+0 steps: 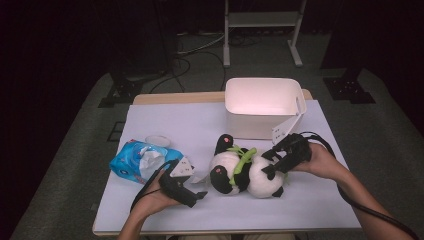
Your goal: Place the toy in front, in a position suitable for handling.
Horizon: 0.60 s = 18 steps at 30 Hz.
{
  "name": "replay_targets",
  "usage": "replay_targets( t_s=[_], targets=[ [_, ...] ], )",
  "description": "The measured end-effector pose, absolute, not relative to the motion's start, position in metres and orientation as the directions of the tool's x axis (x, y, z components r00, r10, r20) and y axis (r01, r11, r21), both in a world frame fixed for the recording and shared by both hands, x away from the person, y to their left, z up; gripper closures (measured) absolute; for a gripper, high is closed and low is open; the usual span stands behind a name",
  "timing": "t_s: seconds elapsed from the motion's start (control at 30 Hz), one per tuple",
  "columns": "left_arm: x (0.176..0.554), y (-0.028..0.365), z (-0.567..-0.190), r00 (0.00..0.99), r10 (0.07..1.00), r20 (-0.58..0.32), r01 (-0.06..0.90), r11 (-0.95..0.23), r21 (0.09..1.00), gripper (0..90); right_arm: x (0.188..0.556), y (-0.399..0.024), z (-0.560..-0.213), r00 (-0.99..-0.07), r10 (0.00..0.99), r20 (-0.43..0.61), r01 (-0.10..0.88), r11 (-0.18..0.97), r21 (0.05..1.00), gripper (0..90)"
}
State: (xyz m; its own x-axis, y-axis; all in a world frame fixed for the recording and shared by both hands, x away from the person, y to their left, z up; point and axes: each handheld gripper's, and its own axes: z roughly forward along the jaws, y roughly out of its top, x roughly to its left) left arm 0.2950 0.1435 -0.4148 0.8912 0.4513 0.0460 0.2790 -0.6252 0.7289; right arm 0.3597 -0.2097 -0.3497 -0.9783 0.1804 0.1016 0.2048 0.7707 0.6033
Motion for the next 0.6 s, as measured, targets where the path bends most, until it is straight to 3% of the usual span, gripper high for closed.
replay_targets(
  t_s=[0.27,0.6],
  targets=[
    [0.296,0.15,-0.399,0.92,0.389,0.055,0.231,-0.648,0.726,6.0,0.358,-0.211,-0.352,-0.977,0.189,0.098,0.208,0.758,0.618,44.2],
    [0.302,0.162,-0.381,0.923,0.38,0.068,0.222,-0.665,0.713,6.1,0.356,-0.21,-0.352,-0.978,0.188,0.091,0.203,0.76,0.618,42.3]
  ],
)
